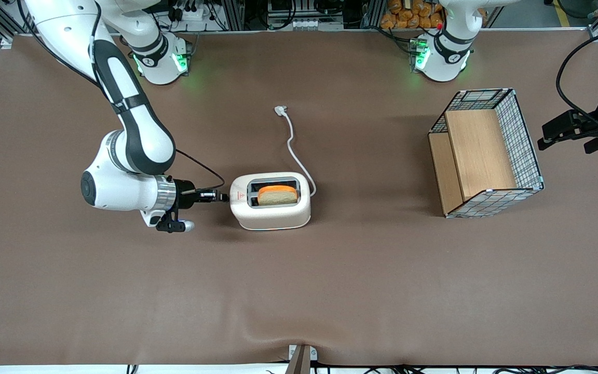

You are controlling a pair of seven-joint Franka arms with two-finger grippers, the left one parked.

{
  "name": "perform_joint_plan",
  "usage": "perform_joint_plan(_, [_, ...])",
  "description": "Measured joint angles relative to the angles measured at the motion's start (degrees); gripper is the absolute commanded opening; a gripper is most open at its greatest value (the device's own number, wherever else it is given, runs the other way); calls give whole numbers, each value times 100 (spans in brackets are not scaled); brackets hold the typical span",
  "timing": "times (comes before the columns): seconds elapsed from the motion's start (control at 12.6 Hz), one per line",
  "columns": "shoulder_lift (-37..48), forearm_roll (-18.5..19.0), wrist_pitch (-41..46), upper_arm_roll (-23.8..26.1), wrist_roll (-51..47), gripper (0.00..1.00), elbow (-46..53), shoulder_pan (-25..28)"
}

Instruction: Press toaster button with right arm

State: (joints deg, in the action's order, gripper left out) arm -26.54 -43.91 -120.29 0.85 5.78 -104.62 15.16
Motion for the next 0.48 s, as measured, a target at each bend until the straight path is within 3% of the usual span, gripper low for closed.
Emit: perform_joint_plan(0.48, [-138, -27, -92, 0, 129, 0, 0, 1])
